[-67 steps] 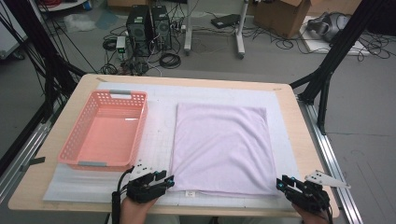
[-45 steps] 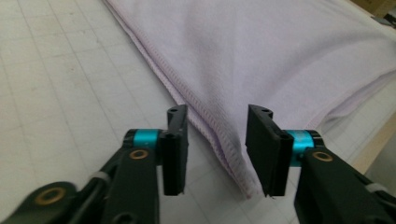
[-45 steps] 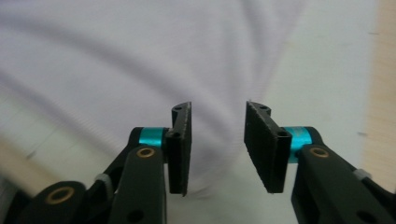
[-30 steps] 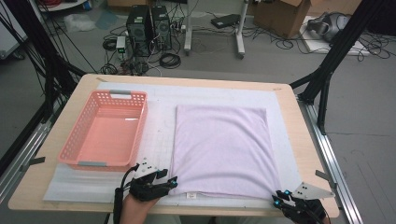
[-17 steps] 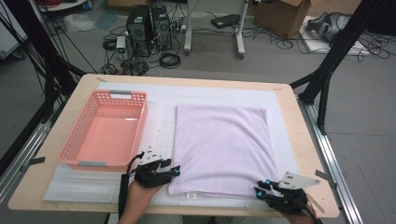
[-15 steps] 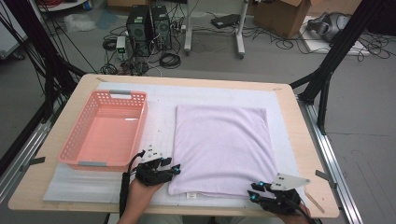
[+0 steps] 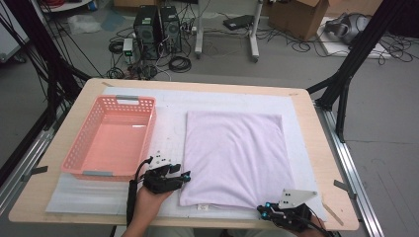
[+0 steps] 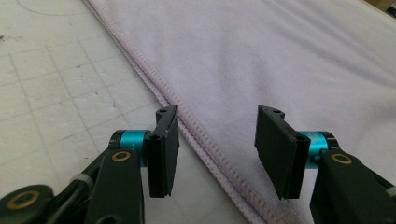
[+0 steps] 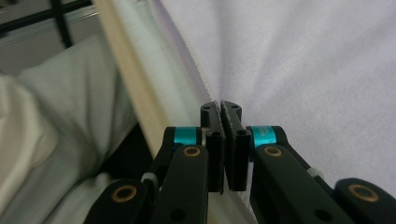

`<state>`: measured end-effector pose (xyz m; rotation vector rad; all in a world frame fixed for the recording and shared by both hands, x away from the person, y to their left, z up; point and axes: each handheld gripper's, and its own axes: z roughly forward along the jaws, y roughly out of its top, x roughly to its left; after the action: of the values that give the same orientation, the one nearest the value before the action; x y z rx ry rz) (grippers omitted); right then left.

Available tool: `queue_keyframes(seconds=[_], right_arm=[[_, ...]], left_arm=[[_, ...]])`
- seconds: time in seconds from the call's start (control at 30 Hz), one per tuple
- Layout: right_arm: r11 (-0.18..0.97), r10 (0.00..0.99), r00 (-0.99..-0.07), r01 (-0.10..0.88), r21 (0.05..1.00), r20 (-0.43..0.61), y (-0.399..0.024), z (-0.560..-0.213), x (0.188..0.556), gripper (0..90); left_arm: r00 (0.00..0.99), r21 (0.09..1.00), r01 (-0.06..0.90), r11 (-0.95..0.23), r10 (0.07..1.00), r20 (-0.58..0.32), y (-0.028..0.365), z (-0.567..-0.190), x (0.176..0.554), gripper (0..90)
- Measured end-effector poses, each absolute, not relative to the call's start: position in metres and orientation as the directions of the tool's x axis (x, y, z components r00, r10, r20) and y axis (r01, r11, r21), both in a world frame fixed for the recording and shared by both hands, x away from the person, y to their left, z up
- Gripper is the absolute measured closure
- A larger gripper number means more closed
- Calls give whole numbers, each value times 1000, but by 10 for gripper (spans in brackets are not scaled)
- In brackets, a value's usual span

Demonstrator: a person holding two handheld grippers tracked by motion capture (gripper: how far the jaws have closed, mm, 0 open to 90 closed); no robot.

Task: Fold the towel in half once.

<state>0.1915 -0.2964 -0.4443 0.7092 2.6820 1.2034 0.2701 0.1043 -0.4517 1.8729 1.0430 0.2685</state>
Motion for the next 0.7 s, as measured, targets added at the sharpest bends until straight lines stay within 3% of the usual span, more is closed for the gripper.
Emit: queue_keyframes(seconds=[0.03, 0.13, 0.17, 0.23, 0.3, 0.37, 0.4, 0.57, 0.7], right_arm=[[575, 455, -886, 367, 731, 88, -299, -444, 191, 858], [464, 505, -855, 388, 796, 123, -312, -438, 194, 589], [404, 537, -831, 403, 821, 143, -320, -435, 196, 575], [313, 671, -733, 422, 851, 116, -337, -431, 202, 559], [269, 828, -557, 488, 830, 59, -352, -433, 209, 566], [235, 884, -466, 536, 811, 51, -362, -439, 215, 572], [225, 898, -437, 559, 798, 53, -364, -443, 218, 580], [244, 905, -423, 605, 758, 46, -361, -449, 222, 620], [270, 912, -409, 609, 745, 4, -364, -445, 217, 613]], left_arm=[[610, 810, 553, -195, 757, -234, 104, -452, 271, 494], [607, 800, 566, -197, 756, -243, 103, -453, 272, 483], [608, 798, 567, -202, 756, -241, 103, -453, 272, 485], [614, 794, 568, -216, 754, -234, 101, -453, 272, 523], [616, 790, 561, -247, 762, -199, 98, -453, 272, 610], [605, 788, 558, -260, 777, -172, 95, -452, 271, 710], [613, 788, 556, -266, 771, -173, 95, -452, 271, 803], [593, 783, 556, -278, 793, -140, 95, -450, 268, 849], [595, 793, 554, -254, 787, -163, 102, -450, 266, 853]])
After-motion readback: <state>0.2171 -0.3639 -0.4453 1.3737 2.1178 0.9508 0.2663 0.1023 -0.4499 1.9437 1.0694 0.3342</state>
